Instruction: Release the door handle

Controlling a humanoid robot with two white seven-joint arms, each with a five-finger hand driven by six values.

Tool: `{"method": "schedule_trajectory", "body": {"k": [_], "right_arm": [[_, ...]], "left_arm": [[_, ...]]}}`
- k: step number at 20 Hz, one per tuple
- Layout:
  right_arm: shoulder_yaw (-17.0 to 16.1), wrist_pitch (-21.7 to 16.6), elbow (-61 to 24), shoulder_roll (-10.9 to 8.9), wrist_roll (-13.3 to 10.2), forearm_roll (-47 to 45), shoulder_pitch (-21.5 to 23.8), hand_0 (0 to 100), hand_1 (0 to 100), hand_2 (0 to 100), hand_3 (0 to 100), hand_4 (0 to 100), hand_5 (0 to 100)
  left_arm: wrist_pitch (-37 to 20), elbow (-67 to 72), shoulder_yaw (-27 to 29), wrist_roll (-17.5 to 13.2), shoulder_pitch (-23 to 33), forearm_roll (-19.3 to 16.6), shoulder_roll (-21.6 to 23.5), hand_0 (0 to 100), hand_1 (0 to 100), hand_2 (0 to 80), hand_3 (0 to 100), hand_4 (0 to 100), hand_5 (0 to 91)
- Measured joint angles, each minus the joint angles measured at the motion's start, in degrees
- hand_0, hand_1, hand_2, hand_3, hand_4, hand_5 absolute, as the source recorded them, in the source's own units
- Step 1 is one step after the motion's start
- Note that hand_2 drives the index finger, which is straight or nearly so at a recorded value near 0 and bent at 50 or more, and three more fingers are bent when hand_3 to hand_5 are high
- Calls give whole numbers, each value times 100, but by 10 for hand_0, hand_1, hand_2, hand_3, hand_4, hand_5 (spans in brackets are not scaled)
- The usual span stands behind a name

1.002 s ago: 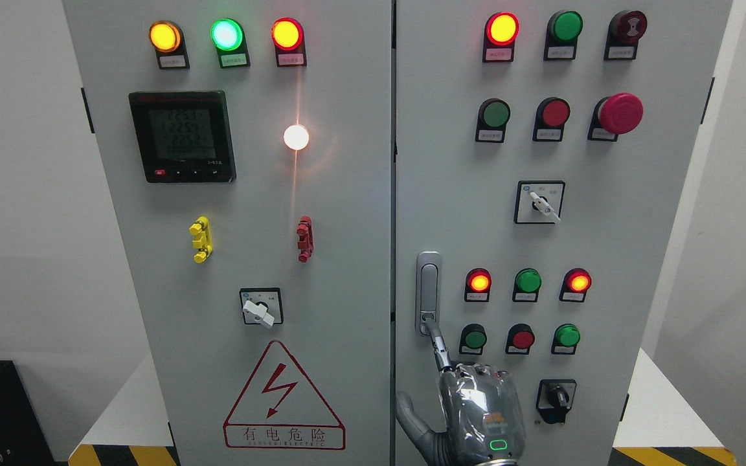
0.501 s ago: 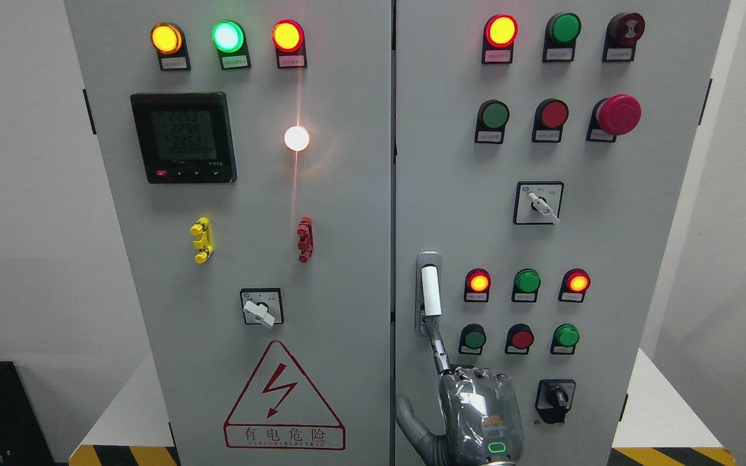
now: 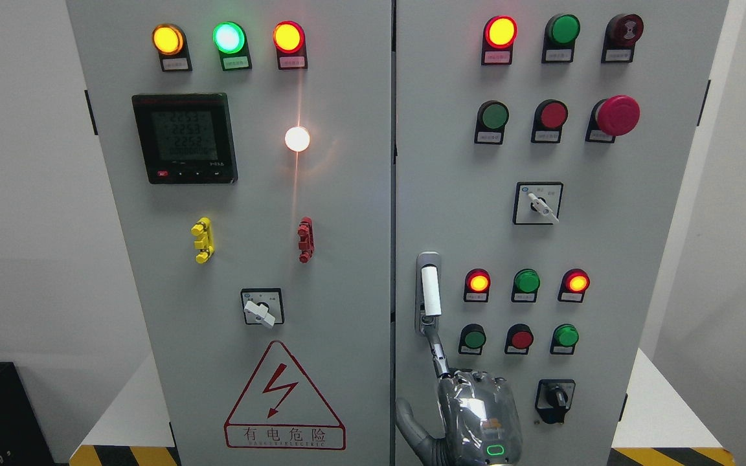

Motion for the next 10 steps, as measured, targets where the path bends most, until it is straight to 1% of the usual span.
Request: {"method": "schedule_trajectory", "body": {"k": [10], "right_arm": [[6, 0, 13, 0, -6, -3, 37, 377, 216, 0, 874, 902, 983]], "left_arm": [[0, 0, 0, 0, 0, 0, 0, 120, 556, 0, 0, 0, 0]]}}
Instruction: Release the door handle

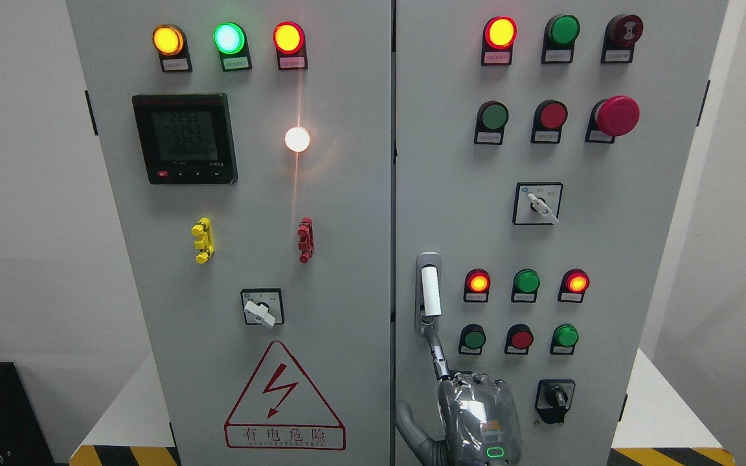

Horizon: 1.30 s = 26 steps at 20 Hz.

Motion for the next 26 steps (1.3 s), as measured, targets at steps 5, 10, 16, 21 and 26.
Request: {"method": "schedule_trajectory", "body": {"k": [5, 10, 16, 21, 26], "right_arm": [[12, 9, -10, 0, 0, -2, 2, 377, 216, 0, 871, 899, 982], [20, 10, -40, -1, 0, -3, 2, 376, 216, 0, 870, 898, 982], [26, 12, -80, -1, -6, -4, -6, 375, 217, 0, 869, 894, 979], [28, 7, -123, -1, 1, -5, -11, 374, 217, 0, 868, 892, 974], [28, -1, -127, -2, 5, -6, -17, 374, 219, 0, 867, 892, 971]], "left_arm": [[0, 0, 0, 0, 0, 0, 0, 120, 556, 0, 0, 0, 0], [0, 0, 0, 0, 0, 0, 0, 120, 556, 0, 0, 0, 0], [0, 0, 0, 0, 0, 0, 0, 120, 556, 0, 0, 0, 0], [0, -1, 0, 0, 0, 0, 0, 120, 556, 0, 0, 0, 0], [0, -1, 0, 0, 0, 0, 0, 120, 556, 0, 0, 0, 0]]}}
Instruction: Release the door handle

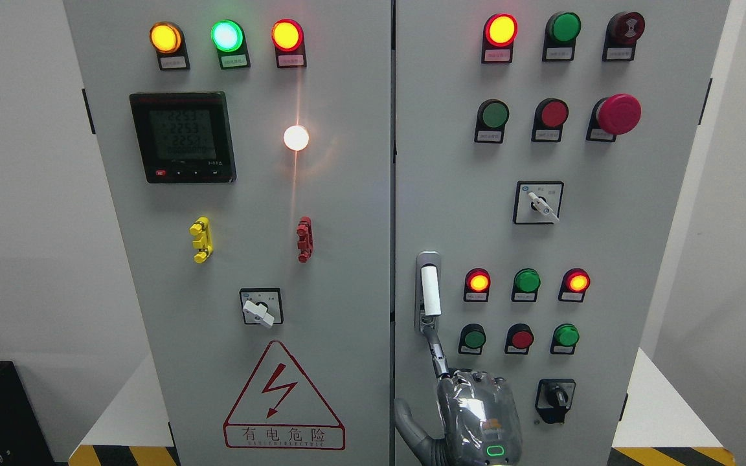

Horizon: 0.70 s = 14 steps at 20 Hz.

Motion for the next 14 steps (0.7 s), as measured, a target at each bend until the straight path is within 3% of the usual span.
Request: {"method": "schedule_trajectory", "body": {"k": [14], "right_arm": [[8, -3, 33, 0, -15, 0, -2, 373, 220, 0, 866, 889, 964]], "left_arm": [[0, 0, 0, 0, 0, 0, 0, 120, 556, 0, 0, 0, 0]]}}
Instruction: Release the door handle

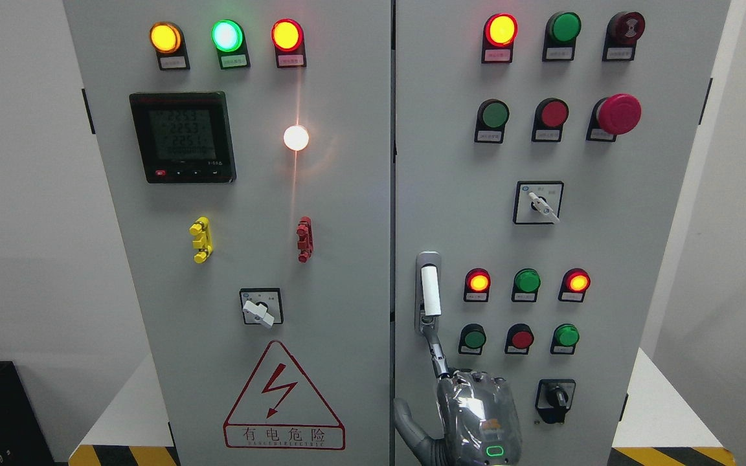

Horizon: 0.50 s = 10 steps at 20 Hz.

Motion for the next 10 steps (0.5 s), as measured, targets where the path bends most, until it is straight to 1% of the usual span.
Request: {"method": "schedule_trajectory", "body": {"k": [10], "right_arm": [[3, 0, -190, 0, 14, -1, 0, 371, 220, 0, 857, 883, 964]], "left_arm": [[0, 1, 0, 0, 0, 0, 0, 120, 556, 0, 0, 0, 0]]}}
